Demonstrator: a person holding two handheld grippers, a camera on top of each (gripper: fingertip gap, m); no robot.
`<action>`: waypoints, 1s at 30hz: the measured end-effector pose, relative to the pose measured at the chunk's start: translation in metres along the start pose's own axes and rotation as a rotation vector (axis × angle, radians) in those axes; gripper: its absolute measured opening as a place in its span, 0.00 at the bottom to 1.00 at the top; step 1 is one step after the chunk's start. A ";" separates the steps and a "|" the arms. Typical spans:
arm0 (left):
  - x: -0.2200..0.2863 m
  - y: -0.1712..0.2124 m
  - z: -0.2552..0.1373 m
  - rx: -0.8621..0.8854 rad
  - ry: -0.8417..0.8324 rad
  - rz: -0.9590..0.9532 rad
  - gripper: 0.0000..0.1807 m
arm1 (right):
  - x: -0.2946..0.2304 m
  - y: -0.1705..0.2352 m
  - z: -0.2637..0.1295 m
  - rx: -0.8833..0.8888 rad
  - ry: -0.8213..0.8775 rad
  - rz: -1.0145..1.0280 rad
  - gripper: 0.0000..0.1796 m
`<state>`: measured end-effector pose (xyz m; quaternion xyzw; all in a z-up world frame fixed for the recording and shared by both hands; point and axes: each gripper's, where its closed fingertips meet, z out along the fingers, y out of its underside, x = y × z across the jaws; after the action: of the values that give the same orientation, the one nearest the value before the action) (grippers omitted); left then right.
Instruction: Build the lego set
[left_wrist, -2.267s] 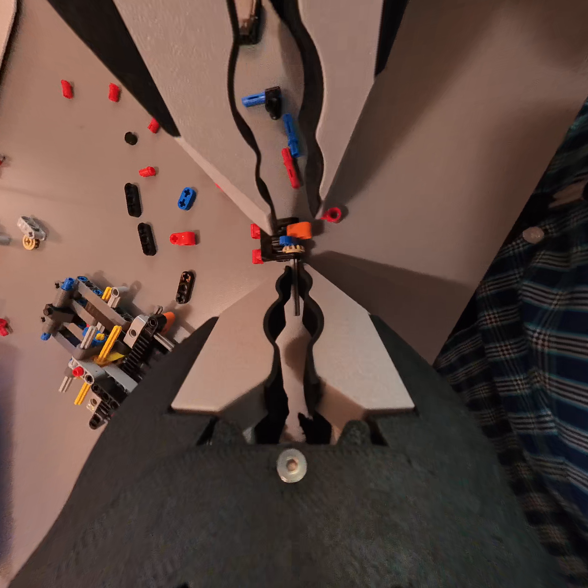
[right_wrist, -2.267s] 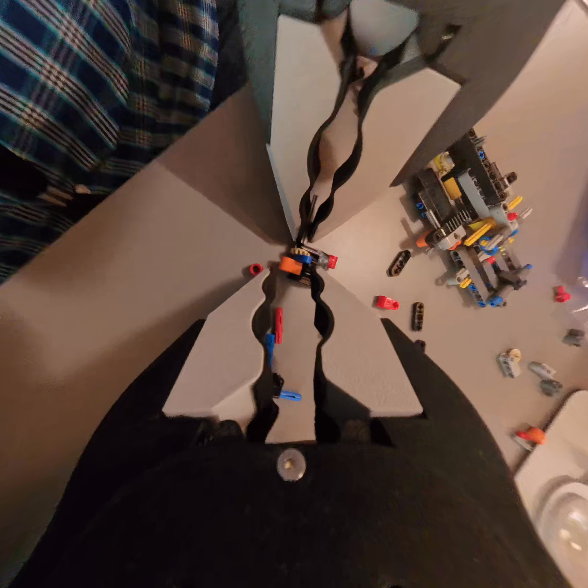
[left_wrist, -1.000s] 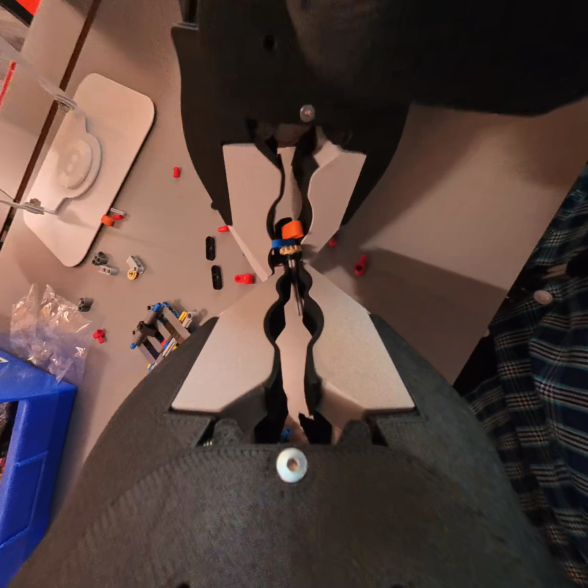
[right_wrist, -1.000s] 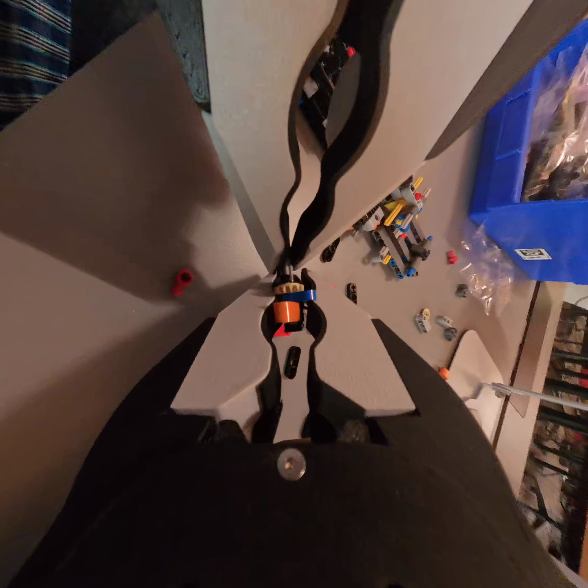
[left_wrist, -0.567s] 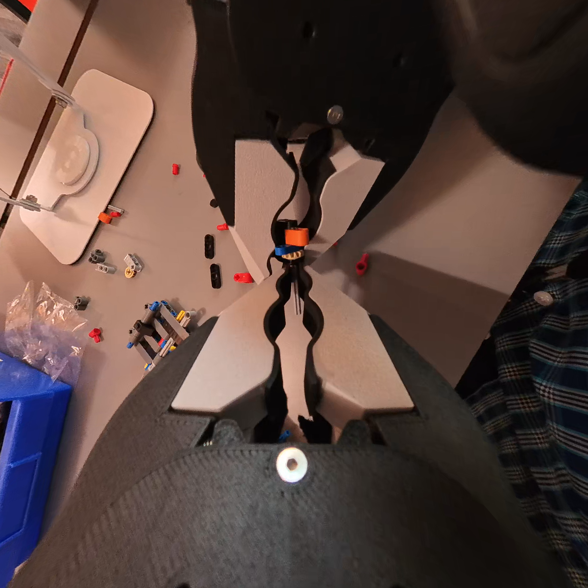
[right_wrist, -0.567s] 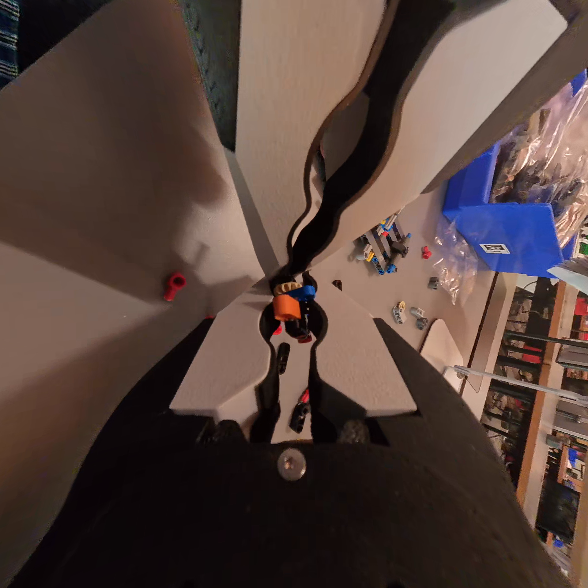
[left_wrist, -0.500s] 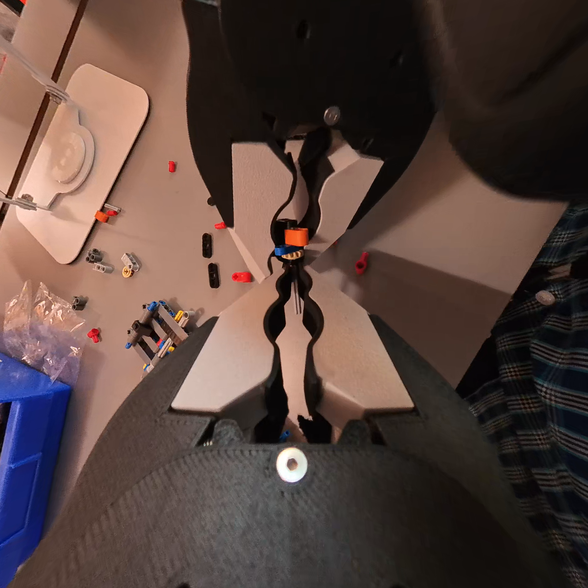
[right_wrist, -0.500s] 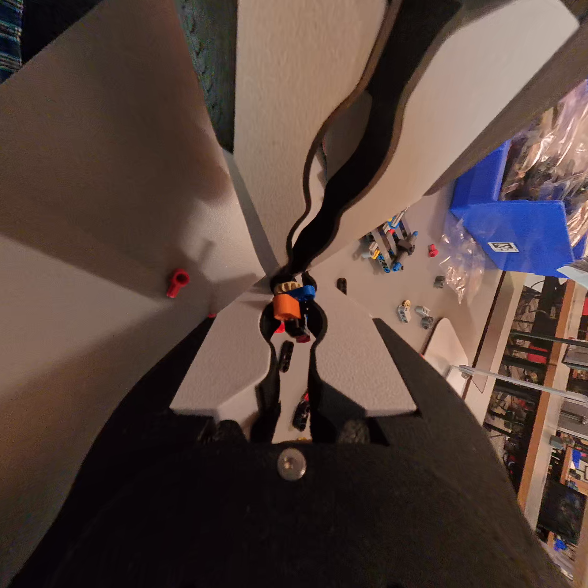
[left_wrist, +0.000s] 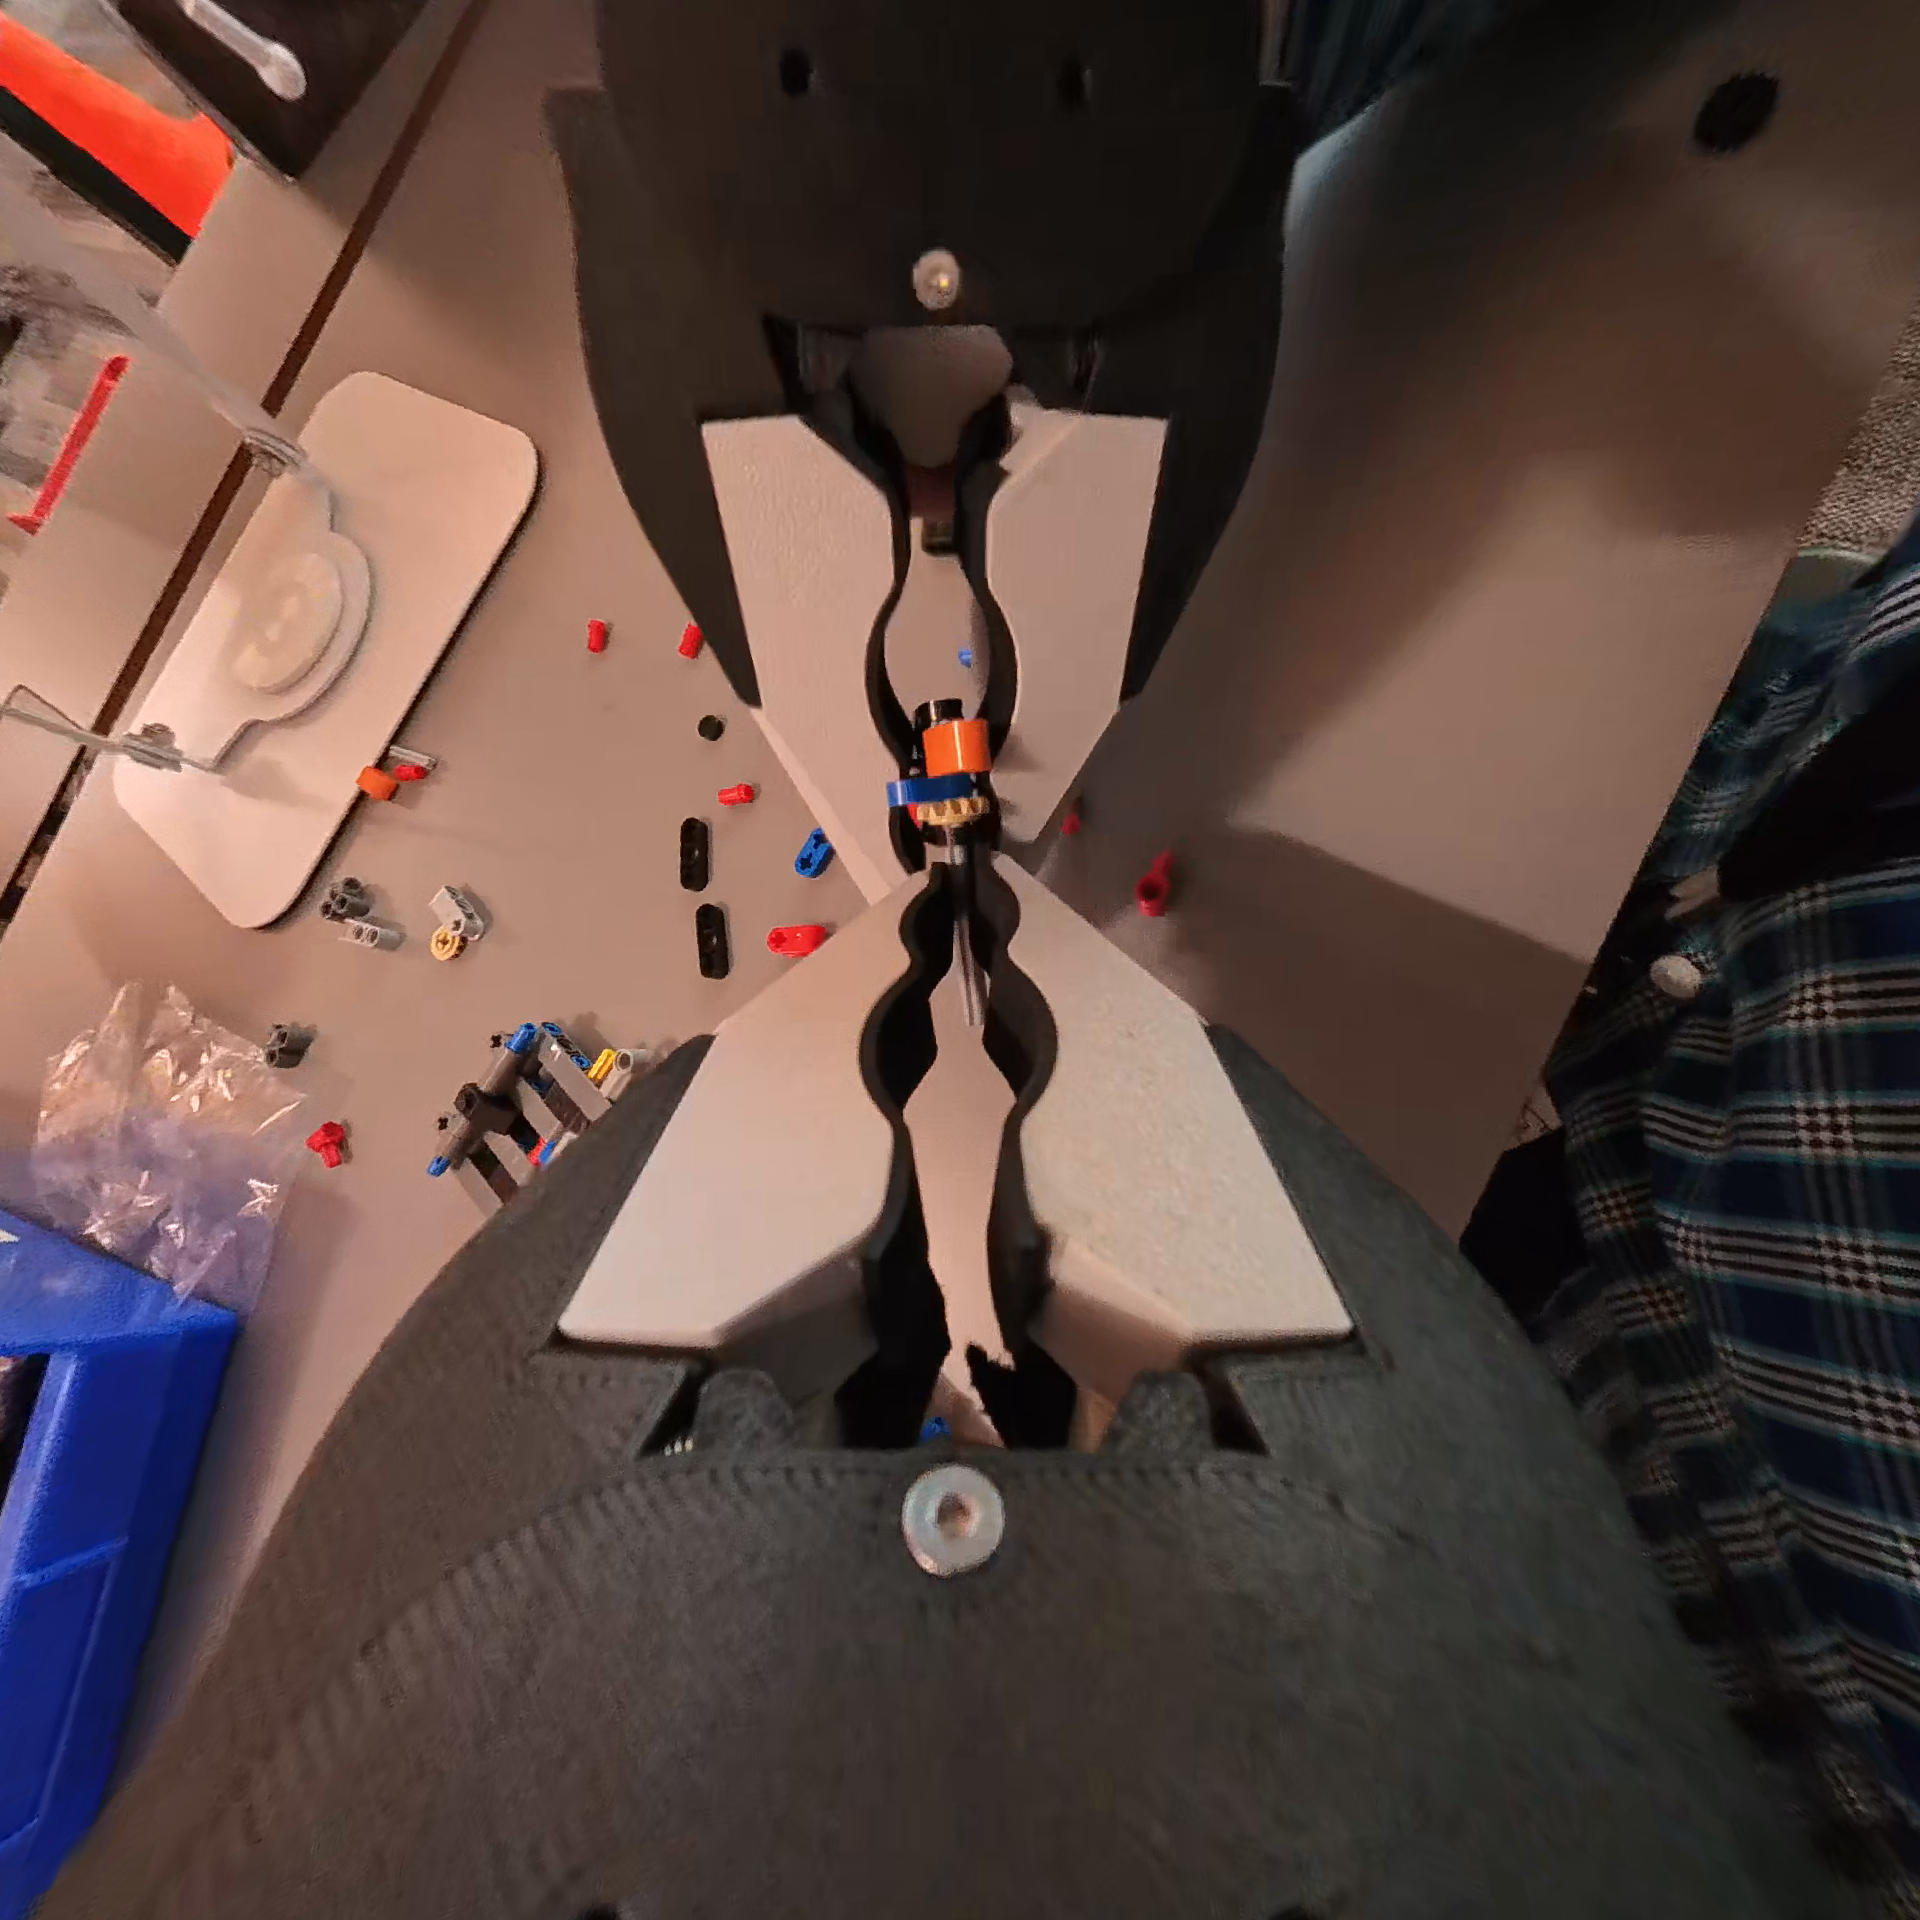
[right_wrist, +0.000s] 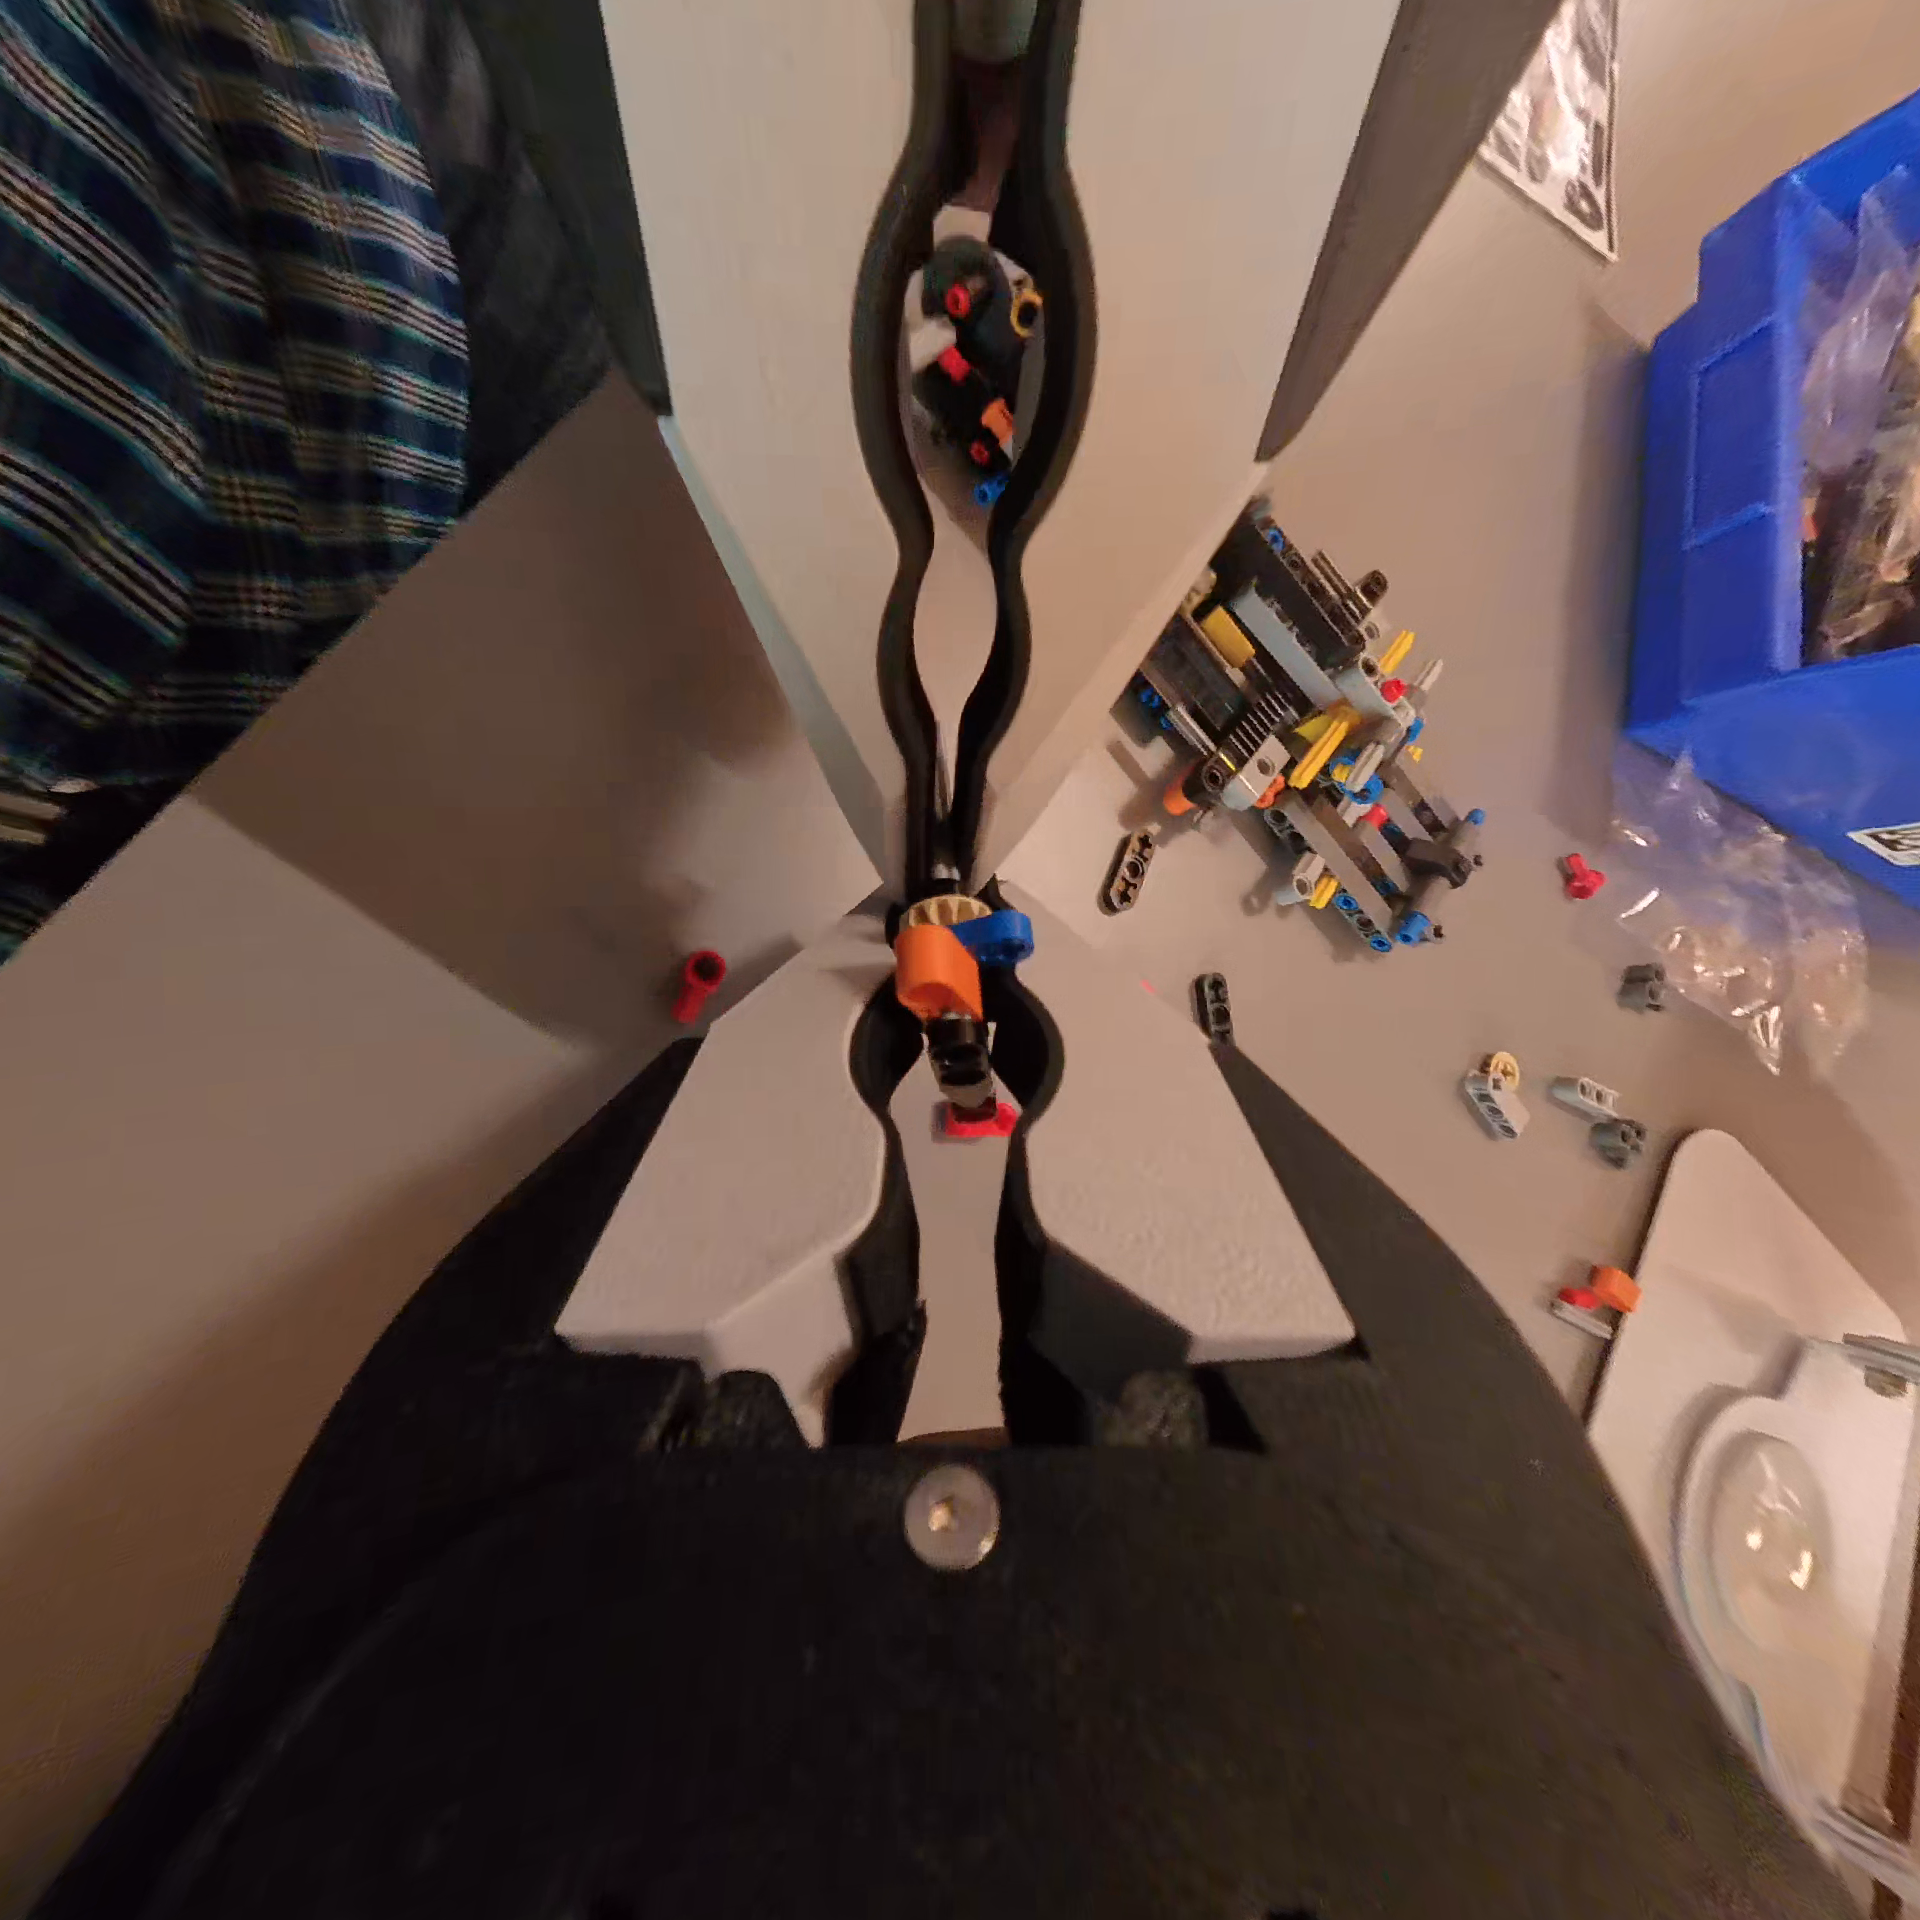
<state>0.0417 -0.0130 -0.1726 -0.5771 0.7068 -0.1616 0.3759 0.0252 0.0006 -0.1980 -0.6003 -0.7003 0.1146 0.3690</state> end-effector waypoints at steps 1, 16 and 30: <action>0.002 -0.001 -0.001 0.006 0.009 0.005 0.01 | -0.002 -0.002 -0.001 0.008 -0.011 -0.002 0.02; -0.002 -0.011 -0.015 0.165 0.074 -0.158 0.02 | -0.003 -0.022 -0.011 0.187 -0.102 0.135 0.03; 0.002 0.005 0.000 -0.017 0.016 -0.222 0.09 | 0.009 -0.007 -0.003 -0.013 0.109 -0.056 0.03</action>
<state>0.0384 -0.0137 -0.1772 -0.6538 0.6428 -0.2011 0.3449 0.0219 0.0057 -0.1880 -0.5883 -0.6964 0.0667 0.4056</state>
